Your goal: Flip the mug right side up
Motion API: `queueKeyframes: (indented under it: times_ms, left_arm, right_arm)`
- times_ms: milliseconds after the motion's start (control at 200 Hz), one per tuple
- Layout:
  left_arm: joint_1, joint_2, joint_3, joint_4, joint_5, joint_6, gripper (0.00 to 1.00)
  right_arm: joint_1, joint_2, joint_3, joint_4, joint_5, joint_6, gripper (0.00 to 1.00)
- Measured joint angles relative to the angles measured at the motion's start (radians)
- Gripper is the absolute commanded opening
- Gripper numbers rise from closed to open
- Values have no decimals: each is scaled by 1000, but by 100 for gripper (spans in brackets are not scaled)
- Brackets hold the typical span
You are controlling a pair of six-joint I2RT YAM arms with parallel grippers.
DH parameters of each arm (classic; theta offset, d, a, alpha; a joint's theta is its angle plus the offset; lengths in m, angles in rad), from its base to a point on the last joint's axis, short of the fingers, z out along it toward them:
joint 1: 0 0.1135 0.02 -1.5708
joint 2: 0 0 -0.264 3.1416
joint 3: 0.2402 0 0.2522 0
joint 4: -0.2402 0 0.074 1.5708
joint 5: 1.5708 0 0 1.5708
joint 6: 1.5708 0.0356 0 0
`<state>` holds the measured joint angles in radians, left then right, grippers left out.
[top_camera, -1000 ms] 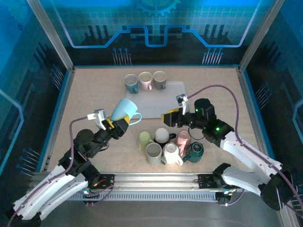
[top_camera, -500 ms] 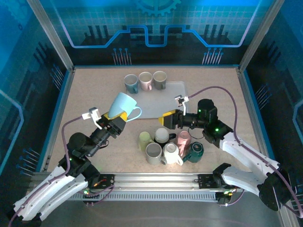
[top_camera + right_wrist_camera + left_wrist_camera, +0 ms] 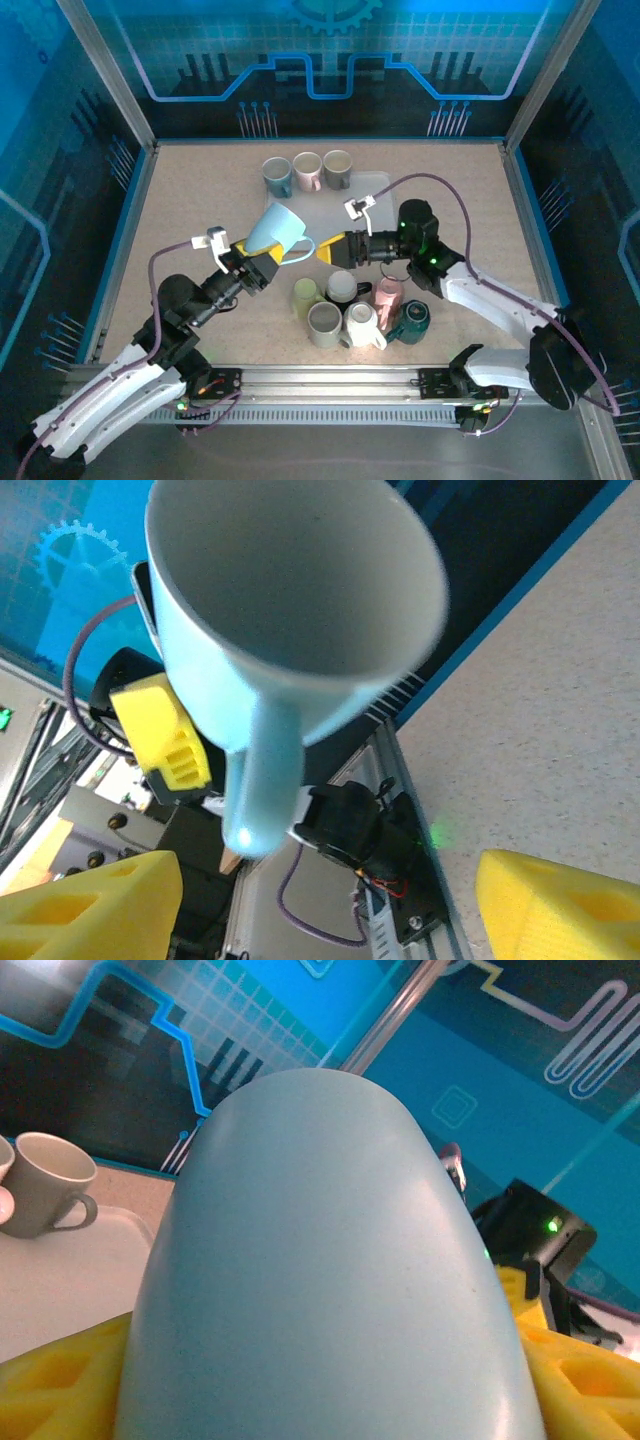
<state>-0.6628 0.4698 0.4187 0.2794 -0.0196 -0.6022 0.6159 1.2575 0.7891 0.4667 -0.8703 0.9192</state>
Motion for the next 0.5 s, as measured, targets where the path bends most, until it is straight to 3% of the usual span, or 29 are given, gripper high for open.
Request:
queueKeyframes:
  times_ms: [150, 430, 500]
  left_arm:
    - [0, 3, 0, -1, 26, 4, 39]
    - [2, 4, -1, -24, 52, 34, 39]
    - [4, 4, -2, -29, 53, 52, 44]
  right_arm:
    - [32, 43, 39, 29, -11, 21, 70]
    - [64, 96, 84, 18, -2, 37, 23]
    - [64, 96, 85, 8, 3, 49, 10]
